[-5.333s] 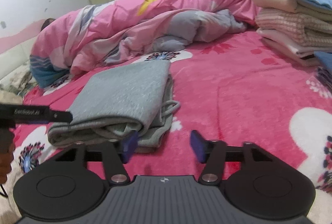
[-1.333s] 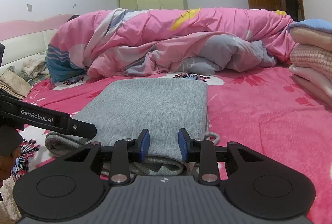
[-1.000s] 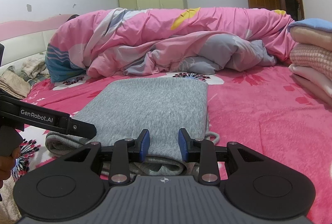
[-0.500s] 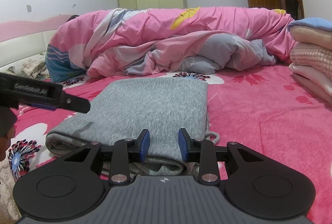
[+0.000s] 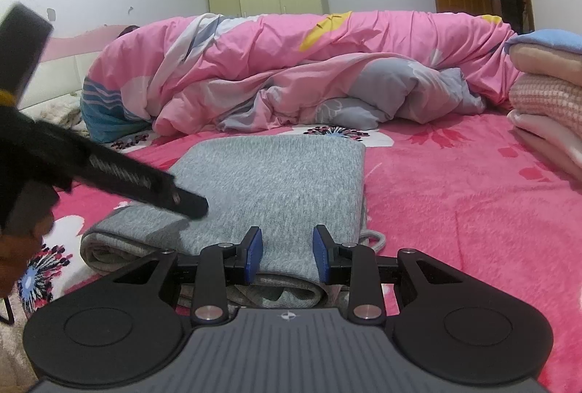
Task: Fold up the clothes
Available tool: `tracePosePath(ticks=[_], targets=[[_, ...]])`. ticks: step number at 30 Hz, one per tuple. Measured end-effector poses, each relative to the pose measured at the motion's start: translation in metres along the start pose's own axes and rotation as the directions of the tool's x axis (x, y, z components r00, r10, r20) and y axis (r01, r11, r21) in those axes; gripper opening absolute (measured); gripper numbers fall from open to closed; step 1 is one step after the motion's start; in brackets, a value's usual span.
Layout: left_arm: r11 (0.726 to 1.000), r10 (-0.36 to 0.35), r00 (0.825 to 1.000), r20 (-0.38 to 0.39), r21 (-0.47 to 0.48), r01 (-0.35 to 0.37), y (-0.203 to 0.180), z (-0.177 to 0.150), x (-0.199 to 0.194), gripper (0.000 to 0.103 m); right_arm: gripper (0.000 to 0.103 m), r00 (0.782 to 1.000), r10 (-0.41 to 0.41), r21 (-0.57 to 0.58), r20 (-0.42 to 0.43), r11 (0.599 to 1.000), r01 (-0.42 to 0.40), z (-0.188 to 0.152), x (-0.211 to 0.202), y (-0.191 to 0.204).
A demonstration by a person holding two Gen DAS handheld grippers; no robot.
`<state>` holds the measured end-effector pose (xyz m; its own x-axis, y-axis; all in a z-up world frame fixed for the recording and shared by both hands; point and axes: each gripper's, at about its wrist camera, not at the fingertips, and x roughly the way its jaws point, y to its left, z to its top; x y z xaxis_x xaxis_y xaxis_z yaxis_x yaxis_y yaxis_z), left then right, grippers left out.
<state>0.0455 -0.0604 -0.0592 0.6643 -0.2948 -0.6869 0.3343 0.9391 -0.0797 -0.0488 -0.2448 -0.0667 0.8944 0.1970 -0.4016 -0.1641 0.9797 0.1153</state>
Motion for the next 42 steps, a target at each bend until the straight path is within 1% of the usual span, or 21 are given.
tracePosePath(ticks=[6,42], targets=[[1.000,-0.001,1.000,-0.008,-0.015,0.001,0.0038,0.0000,0.0020,0.065,0.032,1.000,-0.001,-0.002,0.000,1.000,0.001,-0.0002,0.0002,-0.0005],[1.000,0.013,1.000,-0.021,-0.006,-0.013,0.0021,0.0024,0.0043,0.067,0.032,1.000,-0.001,-0.007,-0.005,1.000,0.001,-0.0006,0.0007,-0.0006]])
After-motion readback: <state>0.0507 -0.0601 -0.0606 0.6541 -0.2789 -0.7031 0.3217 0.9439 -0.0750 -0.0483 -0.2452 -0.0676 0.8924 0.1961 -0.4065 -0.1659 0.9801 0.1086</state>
